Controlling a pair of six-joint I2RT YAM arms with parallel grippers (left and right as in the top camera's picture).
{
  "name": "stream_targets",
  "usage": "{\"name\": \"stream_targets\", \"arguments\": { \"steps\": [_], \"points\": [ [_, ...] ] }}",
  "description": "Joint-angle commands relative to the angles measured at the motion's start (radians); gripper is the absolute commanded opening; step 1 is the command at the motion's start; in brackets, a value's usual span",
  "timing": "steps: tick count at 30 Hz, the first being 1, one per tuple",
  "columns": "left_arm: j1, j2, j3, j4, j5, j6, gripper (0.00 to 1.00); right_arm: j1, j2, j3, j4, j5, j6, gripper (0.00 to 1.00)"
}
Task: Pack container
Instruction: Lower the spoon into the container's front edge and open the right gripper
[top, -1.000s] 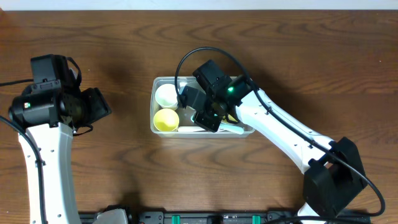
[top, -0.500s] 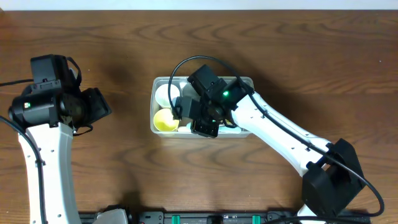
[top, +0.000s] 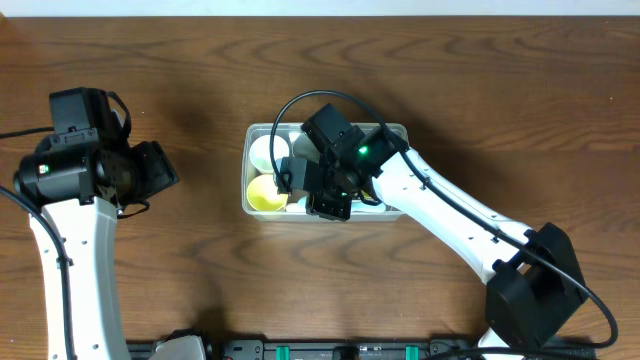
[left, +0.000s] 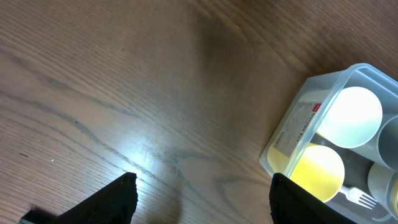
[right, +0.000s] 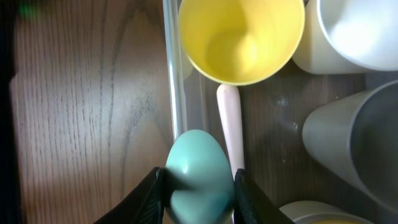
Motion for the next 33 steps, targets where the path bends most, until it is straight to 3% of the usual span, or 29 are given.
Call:
{"name": "stream_targets", "arguments": {
  "steps": [1,8,15,17,33],
  "points": [
    [0.004,-0.002,-0.001,-0.003,-0.011,0.002,0.68,0.006,0.008,0.009,0.011,-0.025,-0.019,0.01],
    [0.004,-0.002,-0.001,-0.003,-0.011,0.002,0.69,0.006,0.008,0.009,0.011,-0.025,-0.019,0.03],
    [0.004,-0.002,-0.001,-0.003,-0.011,0.002,0.68,0.006,0.009,0.009,0.009,-0.025,-0.019,0.26],
    [0.004,-0.002,-0.001,-0.003,-0.011,0.002,0.68,0.006,0.009,0.009,0.008,-0.025,-0.019,0.36],
    [0.004,-0.002,-0.001,-0.003,-0.011,0.002,0.68,0.006,0.008,0.009,0.023,-0.012,-0.005,0.46]
  ]
}}
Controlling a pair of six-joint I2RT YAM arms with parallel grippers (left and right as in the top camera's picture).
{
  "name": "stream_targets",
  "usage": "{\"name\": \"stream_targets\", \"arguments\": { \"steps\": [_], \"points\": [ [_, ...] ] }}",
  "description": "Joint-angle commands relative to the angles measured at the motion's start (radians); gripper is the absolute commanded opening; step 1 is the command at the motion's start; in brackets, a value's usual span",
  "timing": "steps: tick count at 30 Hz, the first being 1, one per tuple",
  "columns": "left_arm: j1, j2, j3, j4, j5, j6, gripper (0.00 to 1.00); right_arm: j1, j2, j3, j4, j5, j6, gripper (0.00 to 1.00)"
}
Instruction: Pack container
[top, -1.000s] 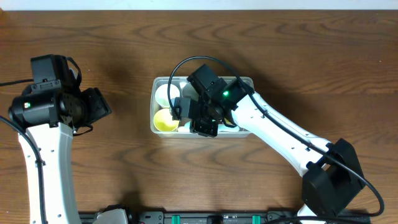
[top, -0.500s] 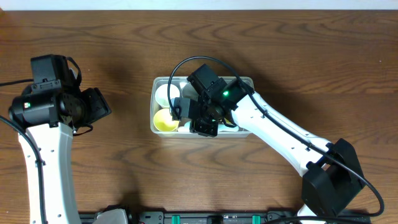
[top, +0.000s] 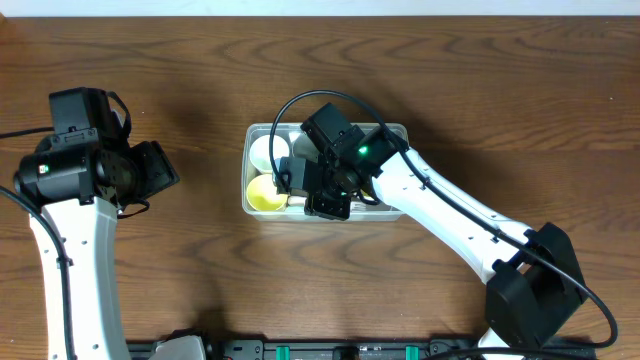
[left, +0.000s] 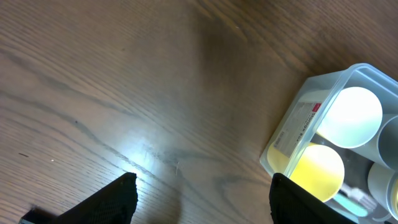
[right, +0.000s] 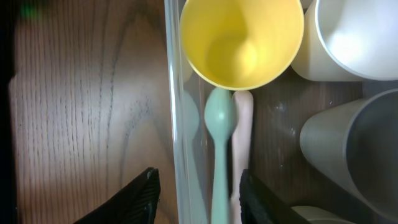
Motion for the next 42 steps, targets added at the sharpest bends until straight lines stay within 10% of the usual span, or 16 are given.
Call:
{"name": "stream_targets", "arguments": {
  "steps": [1,10,16,18,28,42],
  "points": [
    [0.004,-0.002,-0.001,-0.003,-0.011,0.002,0.69,0.004,0.008,0.009,0.039,0.02,0.069,0.48],
    [-0.075,-0.003,-0.001,0.026,-0.011,0.081,0.69,-0.168,-0.105,0.011,0.282,0.371,0.64,0.6],
    [-0.203,0.001,-0.001,0.111,-0.011,0.227,0.84,-0.419,-0.201,0.01,0.242,0.361,0.733,0.99],
    [-0.221,0.005,-0.001,0.122,-0.011,0.244,0.98,-0.486,-0.204,0.01,0.203,0.351,0.733,0.99],
    [-0.217,0.01,-0.001,0.116,-0.011,0.243,0.98,-0.779,-0.204,0.01,0.007,0.344,0.924,0.99],
    [-0.254,-0.264,-0.068,0.079,0.023,0.334,0.98,-0.78,-0.529,-0.159,-0.118,0.356,0.951,0.99]
  ]
}}
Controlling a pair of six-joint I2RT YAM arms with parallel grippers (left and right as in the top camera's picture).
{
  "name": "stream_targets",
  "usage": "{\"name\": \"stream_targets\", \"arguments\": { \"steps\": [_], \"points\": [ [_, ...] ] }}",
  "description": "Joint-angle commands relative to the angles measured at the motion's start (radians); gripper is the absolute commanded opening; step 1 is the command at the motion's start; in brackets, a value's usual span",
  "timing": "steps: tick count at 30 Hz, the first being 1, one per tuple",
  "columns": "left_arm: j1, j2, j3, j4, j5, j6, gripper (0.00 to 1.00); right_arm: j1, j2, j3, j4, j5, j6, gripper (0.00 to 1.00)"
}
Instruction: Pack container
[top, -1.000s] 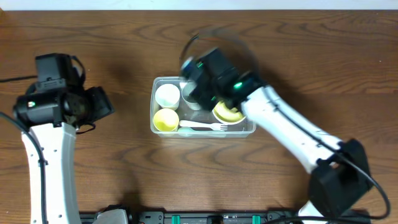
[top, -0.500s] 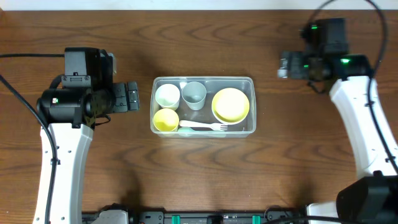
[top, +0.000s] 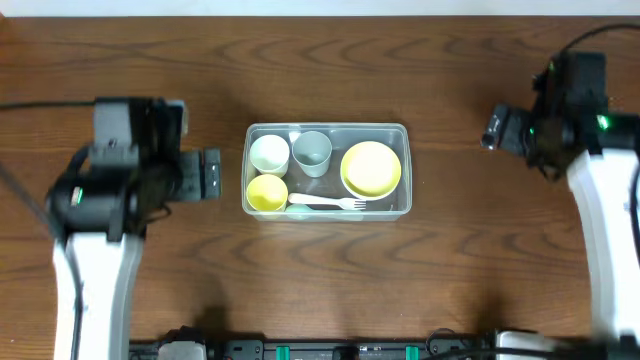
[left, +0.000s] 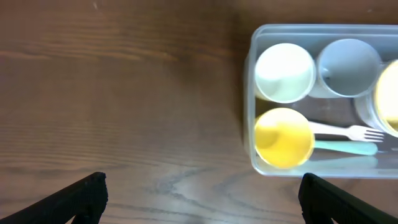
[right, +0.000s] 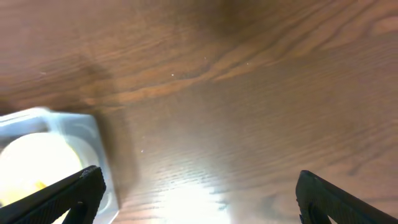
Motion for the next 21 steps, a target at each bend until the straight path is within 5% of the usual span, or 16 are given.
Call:
{"name": "stream_targets", "arguments": {
  "steps": [1,13,21],
  "points": [
    [-0.031,-0.168,-0.06,0.005,0.014,0.036,0.98,0.035,-0.194,-0.115,0.025,0.012,0.047,0.99],
    [-0.051,-0.771,-0.39,0.099,-0.022,-0.013,0.98,0.153,-0.888,-0.732,0.167,0.144,0.092,0.99],
    [-0.051,-0.828,-0.4,0.099,-0.02,-0.014,0.98,0.153,-0.988,-0.798,0.165,0.096,0.117,0.99]
  ]
}}
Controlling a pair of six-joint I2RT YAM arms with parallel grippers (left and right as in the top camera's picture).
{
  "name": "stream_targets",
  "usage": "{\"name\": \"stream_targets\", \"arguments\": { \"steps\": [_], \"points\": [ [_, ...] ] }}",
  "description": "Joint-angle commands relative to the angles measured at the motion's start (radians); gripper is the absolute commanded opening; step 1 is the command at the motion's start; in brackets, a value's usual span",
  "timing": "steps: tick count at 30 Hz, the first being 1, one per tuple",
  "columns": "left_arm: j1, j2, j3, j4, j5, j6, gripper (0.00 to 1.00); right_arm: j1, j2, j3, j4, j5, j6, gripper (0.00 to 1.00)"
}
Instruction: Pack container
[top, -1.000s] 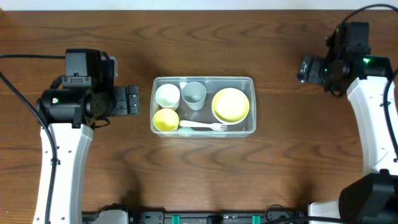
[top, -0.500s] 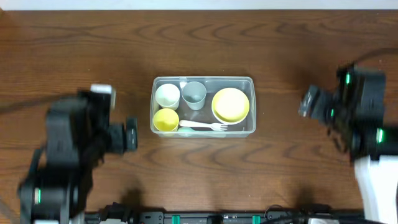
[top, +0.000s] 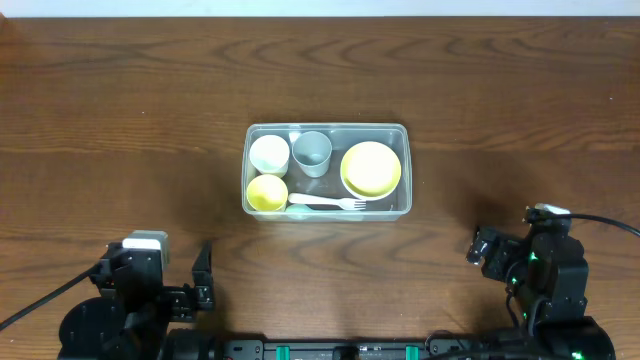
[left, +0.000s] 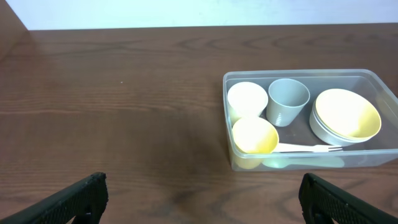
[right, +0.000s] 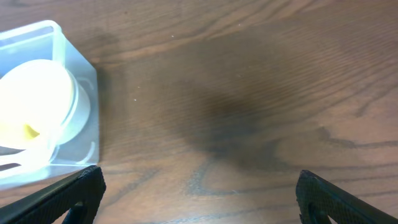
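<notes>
The clear plastic container (top: 326, 126) stands mid-table. Inside are a white cup (top: 269, 153), a grey cup (top: 312, 152), a yellow cup (top: 266, 192), a yellow bowl (top: 370, 168) nested in a white one, and a white fork (top: 325, 202). A pale green spoon (left: 292, 163) shows through the front wall in the left wrist view. My left gripper (left: 202, 205) is open and empty, well short of the container at the near edge. My right gripper (right: 199, 202) is open and empty too, off the container's right end (right: 81, 93).
Bare brown wood table (top: 120, 120) surrounds the container on all sides. Both arms sit folded at the near edge, the left arm (top: 135, 300) at the bottom left and the right arm (top: 540, 270) at the bottom right.
Both arms have drawn back from beside the container to the table's near edge. Both grippers are still open and empty. The container's contents have not shifted.
My right gripper was shut on the green spoon over the container's front. Then it was open with the spoon lying beside the fork. Then it was away at the far right, the left arm by the container. Now both rest at the near edge.
</notes>
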Motion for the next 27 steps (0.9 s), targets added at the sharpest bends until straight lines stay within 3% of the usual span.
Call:
{"name": "stream_targets", "arguments": {
  "steps": [1,23,27],
  "points": [
    [-0.006,0.001,-0.009,0.005,-0.011,-0.008,0.98,0.01,-0.008,-0.005,0.004,-0.018,0.032,0.99],
    [-0.006,0.001,-0.009,0.005,-0.011,-0.008,0.98,0.022,-0.024,-0.005,-0.066,0.007,0.049,0.99],
    [-0.006,0.001,-0.009,0.005,-0.011,-0.008,0.98,0.023,-0.081,-0.026,-0.027,0.005,-0.058,0.99]
  ]
}}
